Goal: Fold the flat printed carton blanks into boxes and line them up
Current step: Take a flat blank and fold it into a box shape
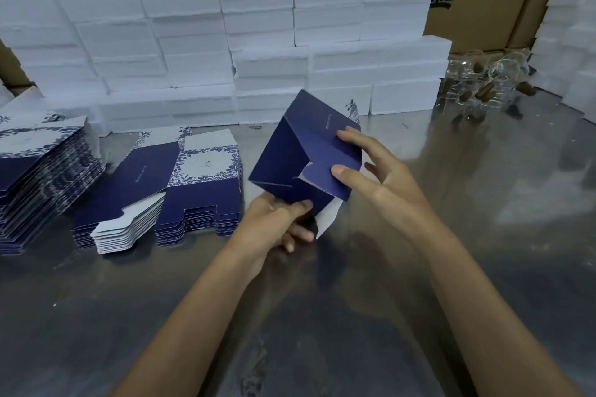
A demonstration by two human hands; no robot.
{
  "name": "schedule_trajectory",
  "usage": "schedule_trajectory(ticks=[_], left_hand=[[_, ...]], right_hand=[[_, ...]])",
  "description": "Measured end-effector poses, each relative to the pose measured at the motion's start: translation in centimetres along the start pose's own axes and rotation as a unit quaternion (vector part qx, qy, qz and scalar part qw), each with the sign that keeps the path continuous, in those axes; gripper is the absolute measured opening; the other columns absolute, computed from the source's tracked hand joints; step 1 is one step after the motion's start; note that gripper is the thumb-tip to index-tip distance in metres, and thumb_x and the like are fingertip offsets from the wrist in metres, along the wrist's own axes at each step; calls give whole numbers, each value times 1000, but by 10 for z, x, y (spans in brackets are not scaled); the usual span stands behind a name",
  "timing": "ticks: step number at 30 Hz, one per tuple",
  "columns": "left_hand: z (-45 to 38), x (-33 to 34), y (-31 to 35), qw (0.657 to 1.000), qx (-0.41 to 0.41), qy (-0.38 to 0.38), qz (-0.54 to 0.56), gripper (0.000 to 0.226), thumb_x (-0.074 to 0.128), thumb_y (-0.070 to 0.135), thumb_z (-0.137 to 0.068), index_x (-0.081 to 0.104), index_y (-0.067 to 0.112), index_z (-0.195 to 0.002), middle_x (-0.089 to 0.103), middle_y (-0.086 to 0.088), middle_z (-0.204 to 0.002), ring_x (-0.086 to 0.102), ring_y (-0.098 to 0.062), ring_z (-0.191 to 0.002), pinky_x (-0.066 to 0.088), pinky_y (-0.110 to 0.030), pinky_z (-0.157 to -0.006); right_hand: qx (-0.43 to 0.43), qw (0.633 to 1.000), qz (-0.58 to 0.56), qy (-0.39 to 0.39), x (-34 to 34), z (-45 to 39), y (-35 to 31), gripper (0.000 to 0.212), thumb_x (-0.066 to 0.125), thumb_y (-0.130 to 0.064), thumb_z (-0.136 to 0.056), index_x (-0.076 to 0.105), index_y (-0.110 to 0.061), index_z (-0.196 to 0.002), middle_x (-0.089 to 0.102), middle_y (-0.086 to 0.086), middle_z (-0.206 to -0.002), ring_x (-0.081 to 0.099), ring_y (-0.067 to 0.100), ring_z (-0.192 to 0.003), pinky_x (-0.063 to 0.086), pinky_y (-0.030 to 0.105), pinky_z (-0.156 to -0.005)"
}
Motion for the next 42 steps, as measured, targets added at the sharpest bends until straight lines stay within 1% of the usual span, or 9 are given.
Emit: schedule_trajectory(ticks=[6,11,14,18,21,26,31,34,42], left_hand=[[0,1,-11,993,-77,-89,-25,23,61,17,-98,66,-5,-104,74,-18,-83,47,-12,-37,29,-17,-30],[12,22,-10,976,-86,-182,-76,23,60,22,-97,71,2,-100,65,-10,-69,43,-10,-37,25,-16,-30],[18,16,-3,967,-85,-190,-143,23,54,14,-97,74,5,-95,64,-10,-66,42,-11,-36,25,-15,-31],[12,-54,39,957,1,38,-286,26,53,18,-92,72,6,-80,63,-10,-58,44,-16,-38,34,-19,-38],[41,-99,95,901,221,290,-234,15,57,24,-89,68,16,-84,67,2,-76,59,-16,-67,49,-31,-62],[44,-37,104,916,345,79,-190,40,69,25,-93,61,39,-129,48,29,-142,40,12,-133,37,-20,-110],[40,-23,93,927,346,57,-134,28,72,13,-90,73,28,-114,56,11,-139,45,4,-133,40,-29,-112],[37,-23,90,931,339,72,-113,26,77,15,-86,76,26,-110,58,12,-135,48,3,-130,42,-24,-106],[37,-21,88,934,333,97,-82,22,77,16,-85,76,28,-103,60,11,-132,49,-5,-131,40,-36,-111]], right_hand=[[-16,997,75,-12,4,1,-6,45,72,-22,-92,60,-34,-134,43,-22,-151,36,-8,-139,25,-8,-95],[-25,992,113,-48,26,5,-5,58,75,-26,-90,51,-39,-141,29,-26,-158,26,-8,-145,26,12,-112],[-34,991,126,-30,27,5,-5,59,75,-21,-90,51,-38,-141,29,-24,-158,27,-5,-145,24,5,-107],[-40,994,106,-11,24,4,-6,54,74,-12,-90,56,-32,-136,35,-18,-155,34,-1,-142,26,-7,-92],[-41,997,63,3,22,5,-7,51,73,-4,-89,59,-32,-129,40,-15,-152,38,1,-139,32,-6,-86],[-35,997,65,-21,22,4,-11,51,72,-3,-88,62,-33,-129,43,-19,-151,40,-16,-130,34,15,-107],[-36,999,32,-17,18,3,-13,41,75,-5,-87,69,-34,-115,46,-16,-148,43,-17,-126,47,26,-104],[-43,999,10,12,17,2,-13,33,78,-7,-85,73,-32,-105,49,-15,-144,47,-15,-122,48,13,-91],[-44,997,-36,53,13,-1,-7,27,79,-5,-84,76,-30,-93,56,-15,-135,52,-11,-121,47,21,-100]])
Point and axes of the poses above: each hand's wrist, its own z-axis away from the middle knuckle, its own x-axis out of the palm, y = z × x, the point moved 10 cm from there along -z, towards the middle knuckle
